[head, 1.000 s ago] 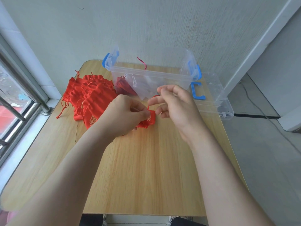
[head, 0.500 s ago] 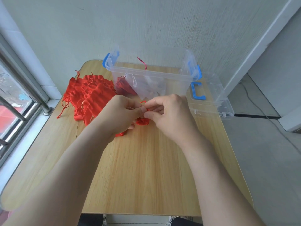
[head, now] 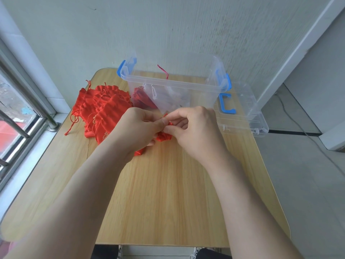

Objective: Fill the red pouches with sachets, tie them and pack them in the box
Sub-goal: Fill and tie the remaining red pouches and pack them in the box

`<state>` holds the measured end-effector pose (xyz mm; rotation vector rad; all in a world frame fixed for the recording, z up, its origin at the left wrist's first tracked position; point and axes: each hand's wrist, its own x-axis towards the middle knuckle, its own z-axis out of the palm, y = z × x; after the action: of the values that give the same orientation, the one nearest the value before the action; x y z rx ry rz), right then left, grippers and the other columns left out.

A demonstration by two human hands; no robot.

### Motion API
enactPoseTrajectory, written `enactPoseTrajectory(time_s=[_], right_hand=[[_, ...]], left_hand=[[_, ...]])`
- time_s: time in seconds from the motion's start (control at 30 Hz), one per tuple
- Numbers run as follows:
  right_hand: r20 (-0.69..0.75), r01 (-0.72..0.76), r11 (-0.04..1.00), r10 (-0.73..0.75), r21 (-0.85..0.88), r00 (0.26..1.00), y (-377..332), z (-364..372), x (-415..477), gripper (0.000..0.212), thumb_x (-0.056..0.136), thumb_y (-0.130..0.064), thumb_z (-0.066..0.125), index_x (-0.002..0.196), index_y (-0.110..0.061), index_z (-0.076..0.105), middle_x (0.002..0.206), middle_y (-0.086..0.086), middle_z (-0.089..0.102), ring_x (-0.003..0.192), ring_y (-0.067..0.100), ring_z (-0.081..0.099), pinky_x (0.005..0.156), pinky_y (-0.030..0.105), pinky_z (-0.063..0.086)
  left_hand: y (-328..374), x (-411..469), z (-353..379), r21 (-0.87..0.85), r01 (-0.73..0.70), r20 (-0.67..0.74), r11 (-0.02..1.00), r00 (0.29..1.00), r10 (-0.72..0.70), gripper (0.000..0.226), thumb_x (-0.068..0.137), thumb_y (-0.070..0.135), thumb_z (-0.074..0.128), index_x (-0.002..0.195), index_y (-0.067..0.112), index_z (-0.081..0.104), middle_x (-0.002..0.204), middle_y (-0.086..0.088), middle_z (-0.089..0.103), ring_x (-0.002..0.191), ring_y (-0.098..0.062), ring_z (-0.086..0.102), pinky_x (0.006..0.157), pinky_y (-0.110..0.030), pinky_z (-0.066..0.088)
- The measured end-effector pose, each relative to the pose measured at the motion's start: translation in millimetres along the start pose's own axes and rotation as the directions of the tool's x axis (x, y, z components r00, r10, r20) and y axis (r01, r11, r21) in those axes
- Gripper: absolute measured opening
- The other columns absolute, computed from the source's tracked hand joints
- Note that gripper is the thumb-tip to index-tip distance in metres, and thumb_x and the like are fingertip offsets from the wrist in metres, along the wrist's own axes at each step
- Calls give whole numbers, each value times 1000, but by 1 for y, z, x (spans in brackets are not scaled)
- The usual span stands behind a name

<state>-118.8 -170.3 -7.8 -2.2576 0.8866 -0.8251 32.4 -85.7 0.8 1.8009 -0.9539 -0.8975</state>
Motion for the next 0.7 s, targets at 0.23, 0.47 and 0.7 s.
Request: enactPoseTrajectory(time_s=[0.23, 0.47, 0.7], right_hand=[[5, 117, 982, -118, -146, 993, 1, 3, -2, 19, 91, -7, 81, 102, -23, 87, 83, 1, 75, 77, 17, 68, 73, 36, 57], [86, 165, 956, -148, -243, 985, 1, 4, -1, 21, 94, -7, 73, 103, -21, 86, 87, 7, 68, 81, 27, 64, 73, 41, 56], [93, 28, 982, -10, -187, 996, -6, 1, -3, 20, 93, -8, 69, 96, -20, 84, 85, -3, 74, 78, 14, 66, 73, 34, 57]], left_hand=[[3, -3, 1, 40, -34, 20, 999, 999, 33, 18, 102, 17, 71, 90, 10, 83, 85, -13, 81, 96, -47, 72, 80, -64, 59], [7, -4, 5, 53, -4, -73, 999, 997, 8, 33, 90, 14, 80, 121, 15, 70, 81, 0, 81, 87, -43, 75, 81, -66, 59], [2, -2, 5, 230, -70, -137, 971, 985, 104, 63, 75, 25, 91, 126, 22, 54, 89, 11, 76, 102, -4, 65, 74, -17, 51]])
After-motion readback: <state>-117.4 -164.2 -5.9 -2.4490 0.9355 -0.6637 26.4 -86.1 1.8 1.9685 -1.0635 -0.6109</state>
